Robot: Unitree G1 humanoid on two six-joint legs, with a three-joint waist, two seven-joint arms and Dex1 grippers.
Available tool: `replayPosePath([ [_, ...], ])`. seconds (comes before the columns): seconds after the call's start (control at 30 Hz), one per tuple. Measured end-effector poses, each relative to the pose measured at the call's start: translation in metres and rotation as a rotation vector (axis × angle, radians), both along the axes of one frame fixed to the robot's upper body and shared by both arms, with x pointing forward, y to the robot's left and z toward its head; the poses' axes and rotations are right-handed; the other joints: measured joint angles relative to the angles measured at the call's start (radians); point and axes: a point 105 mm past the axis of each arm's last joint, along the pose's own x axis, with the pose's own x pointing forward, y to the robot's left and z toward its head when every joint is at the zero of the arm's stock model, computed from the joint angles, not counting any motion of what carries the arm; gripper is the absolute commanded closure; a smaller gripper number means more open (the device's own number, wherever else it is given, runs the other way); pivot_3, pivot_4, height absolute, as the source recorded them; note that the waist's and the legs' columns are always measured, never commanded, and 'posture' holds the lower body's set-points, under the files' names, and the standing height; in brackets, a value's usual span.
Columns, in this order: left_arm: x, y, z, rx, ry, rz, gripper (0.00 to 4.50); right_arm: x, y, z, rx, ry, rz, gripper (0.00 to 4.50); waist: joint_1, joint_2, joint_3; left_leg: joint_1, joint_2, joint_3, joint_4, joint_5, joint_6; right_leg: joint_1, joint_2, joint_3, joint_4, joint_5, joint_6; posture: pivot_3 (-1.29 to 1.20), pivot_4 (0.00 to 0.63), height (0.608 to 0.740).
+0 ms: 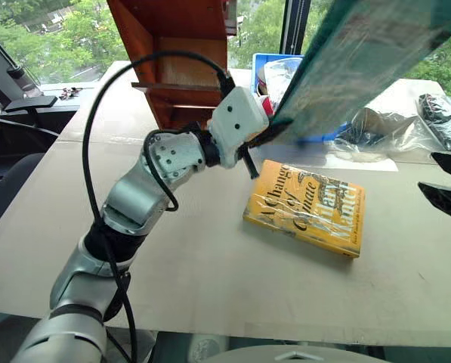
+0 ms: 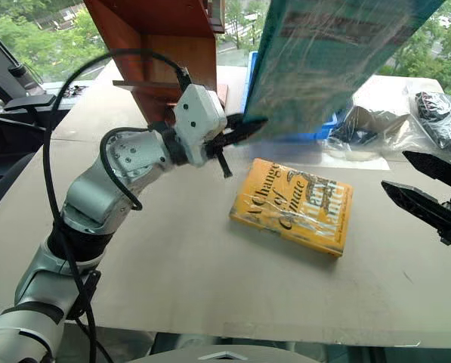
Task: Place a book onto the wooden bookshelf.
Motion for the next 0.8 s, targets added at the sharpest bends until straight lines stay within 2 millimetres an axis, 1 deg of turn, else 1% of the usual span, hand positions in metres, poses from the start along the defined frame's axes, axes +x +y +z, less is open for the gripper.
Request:
replayPosePath([
  [0.07,0.01,0.014,0.004,0.115,-0.203,0.133,4.45,0.003,0.0,0.005,0.013,-0.019,0.009,0.0,-0.005,0.0,0.0,0.0,0.0,0.0,-0.001,0.0,0.0,0.0,0.0,0.0,0.0,0.0,0.0,0.0,0.15,0.74],
  [0.1,0.014,0.021,0.006,0.158,-0.26,0.179,4.45,0.004,0.0,0.007,0.02,-0.024,0.011,0.0,-0.006,0.0,0.0,0.0,0.0,0.0,-0.001,0.0,0.0,0.0,0.0,0.0,0.0,0.0,0.0,0.0,0.15,0.74],
  [0.13,0.019,0.031,0.007,0.236,-0.346,0.249,4.45,0.006,0.0,0.009,0.039,-0.031,0.022,0.0,-0.007,0.0,0.0,0.0,0.0,0.0,-0.001,0.0,0.0,0.0,0.0,0.0,0.0,0.0,0.001,0.0,0.15,0.74],
  [0.2,0.022,0.04,0.01,0.306,-0.43,0.305,4.45,0.008,0.002,0.013,0.052,-0.04,0.039,0.0,-0.006,0.001,0.001,0.0,0.0,0.0,-0.001,0.0,0.0,-0.001,0.0,-0.001,0.0,0.0,0.001,0.0,0.15,0.74],
  [0.3,0.024,0.055,0.021,0.423,-0.58,0.407,4.45,0.013,0.006,0.02,0.08,-0.061,0.061,0.0,-0.005,0.0,0.001,0.0,0.0,0.0,-0.001,0.0,0.0,-0.001,0.0,-0.001,0.0,0.0,0.001,0.0,0.15,0.74],
  [0.4,0.028,0.068,0.032,0.486,-0.654,0.494,4.45,0.02,0.01,0.021,0.101,-0.061,0.086,0.0,-0.004,0.0,0.002,-0.001,0.0,-0.001,0.0,0.0,0.0,-0.001,0.0,-0.002,0.001,0.0,0.001,0.0,0.15,0.74],
  [0.43,0.028,0.073,0.042,0.495,-0.695,0.537,4.45,0.024,0.011,0.023,0.114,-0.063,0.097,0.0,-0.004,0.0,0.002,-0.001,0.0,-0.001,0.0,0.0,0.0,-0.001,0.0,-0.002,0.001,0.0,0.001,0.0,0.15,0.74],
  [0.47,0.027,0.076,0.05,0.493,-0.724,0.562,4.45,0.027,0.012,0.024,0.12,-0.065,0.106,0.0,-0.005,0.0,0.003,-0.001,0.0,-0.001,0.0,0.0,0.0,-0.001,0.0,-0.002,0.001,0.0,0.001,0.0,0.15,0.74],
  [0.53,0.025,0.077,0.056,0.5,-0.754,0.576,4.45,0.03,0.014,0.025,0.124,-0.067,0.12,0.0,-0.005,0.0,0.003,-0.001,0.001,-0.001,0.0,0.0,0.0,-0.001,0.0,-0.002,0.001,0.0,0.001,0.0,0.15,0.74],
  [0.63,0.025,0.078,0.052,0.536,-0.765,0.587,4.45,0.035,0.016,0.026,0.127,-0.068,0.134,0.0,-0.006,0.0,0.003,-0.001,0.001,-0.001,0.0,0.0,0.0,-0.001,0.0,-0.002,0.001,0.0,0.001,0.0,0.15,0.74],
  [0.73,0.026,0.088,0.045,0.579,-0.745,0.612,4.45,0.041,0.016,0.03,0.137,-0.078,0.146,0.0,-0.015,0.0,0.003,-0.001,0.001,0.0,0.0,0.0,0.0,-0.003,0.0,-0.002,0.002,0.0,0.001,0.0,0.15,0.74],
  [0.8,0.027,0.098,0.041,0.611,-0.735,0.646,4.45,0.045,0.015,0.03,0.13,-0.085,0.14,0.0,-0.016,0.001,0.003,-0.001,0.002,0.0,0.0,0.0,0.0,-0.003,0.0,-0.002,0.003,0.0,0.001,0.0,0.15,0.74],
])
